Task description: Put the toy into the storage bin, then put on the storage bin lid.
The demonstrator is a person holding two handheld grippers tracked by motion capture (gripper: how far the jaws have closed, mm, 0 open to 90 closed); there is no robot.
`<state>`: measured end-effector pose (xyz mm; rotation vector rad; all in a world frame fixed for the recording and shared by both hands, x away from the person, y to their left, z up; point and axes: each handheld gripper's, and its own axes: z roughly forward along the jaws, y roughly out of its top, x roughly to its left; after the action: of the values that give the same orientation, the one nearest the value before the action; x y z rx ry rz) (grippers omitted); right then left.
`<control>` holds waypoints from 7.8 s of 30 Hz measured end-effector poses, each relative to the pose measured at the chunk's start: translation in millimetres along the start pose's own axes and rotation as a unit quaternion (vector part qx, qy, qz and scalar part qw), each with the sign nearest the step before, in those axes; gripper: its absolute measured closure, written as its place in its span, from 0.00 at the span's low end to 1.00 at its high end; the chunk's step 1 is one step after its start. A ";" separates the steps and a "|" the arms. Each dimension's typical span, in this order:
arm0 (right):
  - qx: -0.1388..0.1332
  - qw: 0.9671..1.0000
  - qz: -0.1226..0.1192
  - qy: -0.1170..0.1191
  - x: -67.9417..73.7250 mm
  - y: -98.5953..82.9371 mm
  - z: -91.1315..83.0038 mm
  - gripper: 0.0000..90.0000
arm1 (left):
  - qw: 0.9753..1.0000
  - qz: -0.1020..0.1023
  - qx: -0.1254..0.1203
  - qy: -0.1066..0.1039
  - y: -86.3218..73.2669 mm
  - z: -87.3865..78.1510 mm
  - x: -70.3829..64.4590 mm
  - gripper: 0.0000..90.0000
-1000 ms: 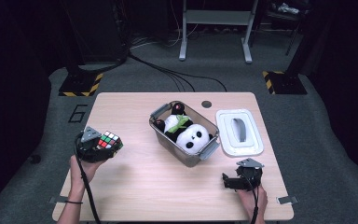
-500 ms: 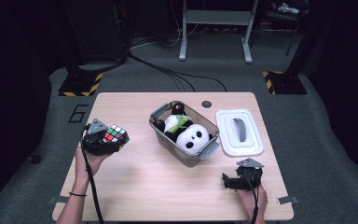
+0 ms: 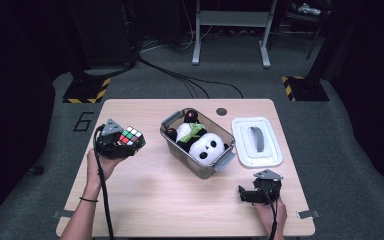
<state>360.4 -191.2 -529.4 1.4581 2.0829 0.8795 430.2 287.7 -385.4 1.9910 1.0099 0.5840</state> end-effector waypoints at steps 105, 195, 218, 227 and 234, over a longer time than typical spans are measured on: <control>-0.002 1.000 0.001 0.001 0.4 -0.1 0.0 0.00 | 0.997 0.061 0.012 -0.040 93.7 121.2 -55.5 0.27; 0.000 1.000 -0.001 0.001 0.1 0.0 0.0 0.00 | 0.992 -0.100 0.082 -0.008 -124.8 51.3 0.6 0.00; -0.019 1.000 -0.004 0.004 -26.5 37.5 -10.6 0.04 | 0.993 -0.067 0.086 0.047 -143.9 46.6 -7.8 0.00; -0.009 1.000 0.011 0.005 -49.1 73.7 5.8 0.03 | 0.993 -0.067 0.083 0.050 -143.9 47.3 -8.0 0.00; -0.006 1.000 0.022 0.005 -73.4 102.9 27.2 0.08 | 0.993 -0.067 0.083 0.050 -143.7 47.4 -8.1 0.00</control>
<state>471.2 -228.9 -474.5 1.5009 2.0579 0.9156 394.4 310.2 -531.0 2.0348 1.2795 0.5448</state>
